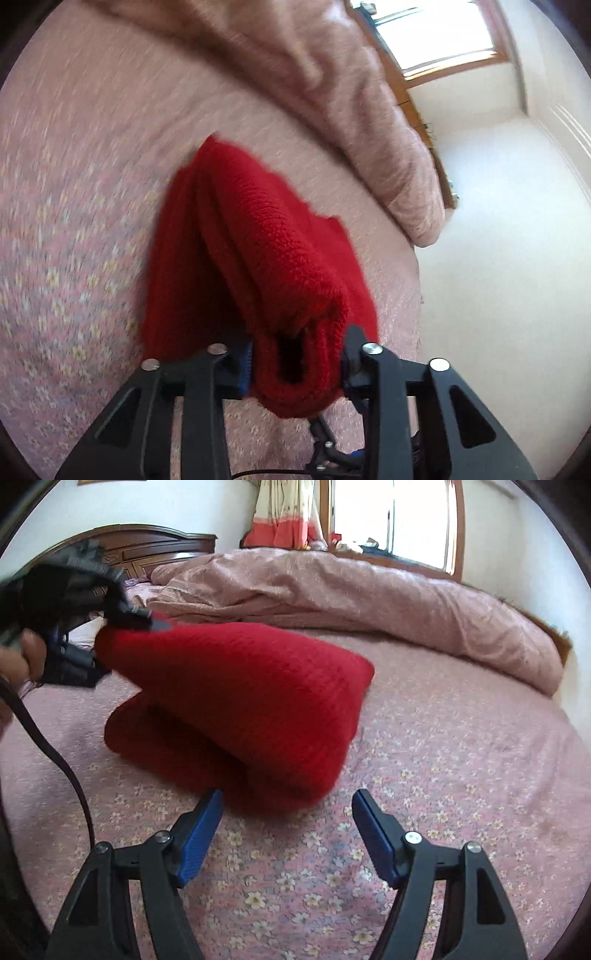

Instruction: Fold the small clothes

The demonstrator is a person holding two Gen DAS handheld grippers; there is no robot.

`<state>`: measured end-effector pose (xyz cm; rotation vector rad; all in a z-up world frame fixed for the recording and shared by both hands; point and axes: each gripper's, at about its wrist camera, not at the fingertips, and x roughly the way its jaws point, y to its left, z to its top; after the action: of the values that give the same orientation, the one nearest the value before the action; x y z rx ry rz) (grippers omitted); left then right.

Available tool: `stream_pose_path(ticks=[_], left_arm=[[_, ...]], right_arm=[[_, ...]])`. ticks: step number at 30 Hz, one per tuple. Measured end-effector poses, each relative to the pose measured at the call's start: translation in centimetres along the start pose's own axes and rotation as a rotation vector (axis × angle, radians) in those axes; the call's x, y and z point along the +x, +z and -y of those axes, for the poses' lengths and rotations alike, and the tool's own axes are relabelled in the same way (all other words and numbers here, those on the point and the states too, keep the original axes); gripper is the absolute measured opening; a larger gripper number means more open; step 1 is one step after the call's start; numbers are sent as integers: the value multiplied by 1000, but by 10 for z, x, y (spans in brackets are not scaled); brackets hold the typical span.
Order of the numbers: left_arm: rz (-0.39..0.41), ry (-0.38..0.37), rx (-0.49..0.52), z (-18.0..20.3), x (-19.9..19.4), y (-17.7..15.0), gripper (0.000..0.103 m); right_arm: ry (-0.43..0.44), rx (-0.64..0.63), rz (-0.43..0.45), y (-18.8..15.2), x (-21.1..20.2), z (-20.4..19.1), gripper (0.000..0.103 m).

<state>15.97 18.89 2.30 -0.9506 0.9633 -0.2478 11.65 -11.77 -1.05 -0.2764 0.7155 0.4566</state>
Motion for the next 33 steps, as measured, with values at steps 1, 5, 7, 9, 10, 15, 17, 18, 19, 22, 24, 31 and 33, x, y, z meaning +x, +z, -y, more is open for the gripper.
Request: stream_pose_path(ticks=[1,5,7,9,10,15,17,18,19,22,24,31,33], left_arm=[[7,-7,23,7,0,2,23],[31,-65,90,30,-5,4,22],[43,-84,118,39,-4,4,22],[53,-100,128,43,-3,5,22],[56,-103,130,43,-2,5,22],[58,-19,160,22,-5,5,21],[41,43,179,8,0,3,21],[38,65,189,2,3,1,21],[26,101,203,-5,7,-2,21],[-14,153,229,-20,14,-17,21],[-22,195,275,-22,17,-29,21],[19,212,301,-24,9,-44,23],[33,209,294,-25,4,-45,23]], right_arm=[[-18,-2,7,1,3,-2,76],[-53,109,24,16,15,9,77],[-52,126,13,24,27,8,77],[-64,112,-6,29,40,1,77],[-83,102,-5,31,46,-3,77],[-132,276,28,29,44,29,77],[-77,323,20,17,39,43,77],[-45,329,11,13,37,46,77],[-18,342,13,9,34,50,77],[2,393,-12,0,32,58,77],[3,413,-37,-6,34,59,77],[-82,345,-57,-21,18,44,77],[-103,311,-58,-23,7,40,77]])
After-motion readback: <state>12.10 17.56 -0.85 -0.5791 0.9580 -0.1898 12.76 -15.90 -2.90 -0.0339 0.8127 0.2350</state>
